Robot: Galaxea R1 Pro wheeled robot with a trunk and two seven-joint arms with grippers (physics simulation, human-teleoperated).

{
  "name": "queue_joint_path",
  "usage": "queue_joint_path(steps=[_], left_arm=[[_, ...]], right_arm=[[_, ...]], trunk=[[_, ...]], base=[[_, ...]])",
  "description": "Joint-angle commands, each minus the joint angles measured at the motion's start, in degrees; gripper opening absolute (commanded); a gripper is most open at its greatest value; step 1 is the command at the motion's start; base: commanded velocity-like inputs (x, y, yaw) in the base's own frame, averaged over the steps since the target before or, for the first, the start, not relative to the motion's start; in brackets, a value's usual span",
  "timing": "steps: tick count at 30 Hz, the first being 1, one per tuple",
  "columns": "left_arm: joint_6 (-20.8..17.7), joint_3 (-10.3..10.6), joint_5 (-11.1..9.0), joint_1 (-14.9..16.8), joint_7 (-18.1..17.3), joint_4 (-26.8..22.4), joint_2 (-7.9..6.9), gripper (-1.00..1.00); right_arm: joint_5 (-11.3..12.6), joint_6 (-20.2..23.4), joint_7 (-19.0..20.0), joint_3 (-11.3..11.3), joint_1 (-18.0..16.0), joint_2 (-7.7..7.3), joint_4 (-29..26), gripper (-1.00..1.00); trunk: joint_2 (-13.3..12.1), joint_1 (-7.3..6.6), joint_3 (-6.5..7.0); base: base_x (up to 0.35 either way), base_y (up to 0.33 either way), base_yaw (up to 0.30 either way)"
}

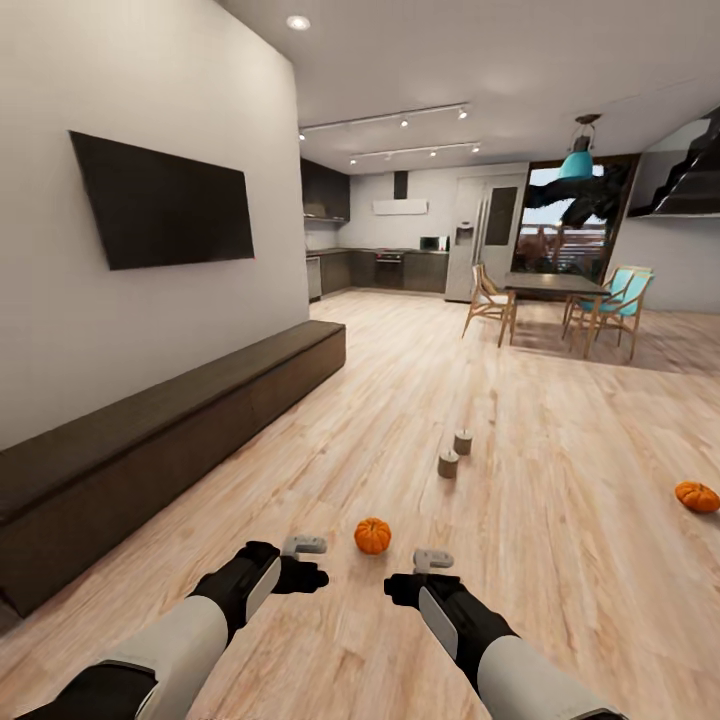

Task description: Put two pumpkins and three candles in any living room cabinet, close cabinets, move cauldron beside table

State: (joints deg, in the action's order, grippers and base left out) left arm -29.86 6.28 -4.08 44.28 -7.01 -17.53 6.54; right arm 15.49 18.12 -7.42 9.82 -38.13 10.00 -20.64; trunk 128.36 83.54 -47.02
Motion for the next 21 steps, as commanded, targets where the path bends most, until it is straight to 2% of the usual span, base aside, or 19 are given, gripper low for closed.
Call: queue_joint_path(steps=[1,7,21], left_arm=[[-0.28,0.40,-0.40,0.02,0.05,-0.10,-0.04,1.00],[-0.28,0.40,-0.40,0.02,-0.01,-0.08,-0.08,1.00],[-0.28,0.40,-0.40,0.02,-0.02,-0.10,-0.12,1.00]], right_arm=[[0.49,0.24,-0.49,0.29,-0.02,0.00,-0.10,1.00],[0.50,0.24,-0.49,0.29,-0.04,0.00,-0.10,1.00],[0.46,0.24,-0.49,0.29,-0.04,0.00,-0.10,1.00]], trunk=[[0.02,0.00,-0.04],[0.02,0.00,0.09],[0.02,0.00,0.38]], base=[[0.107,0.000,0.285],[0.241,0.000,0.286],[0.317,-0.012,0.286]])
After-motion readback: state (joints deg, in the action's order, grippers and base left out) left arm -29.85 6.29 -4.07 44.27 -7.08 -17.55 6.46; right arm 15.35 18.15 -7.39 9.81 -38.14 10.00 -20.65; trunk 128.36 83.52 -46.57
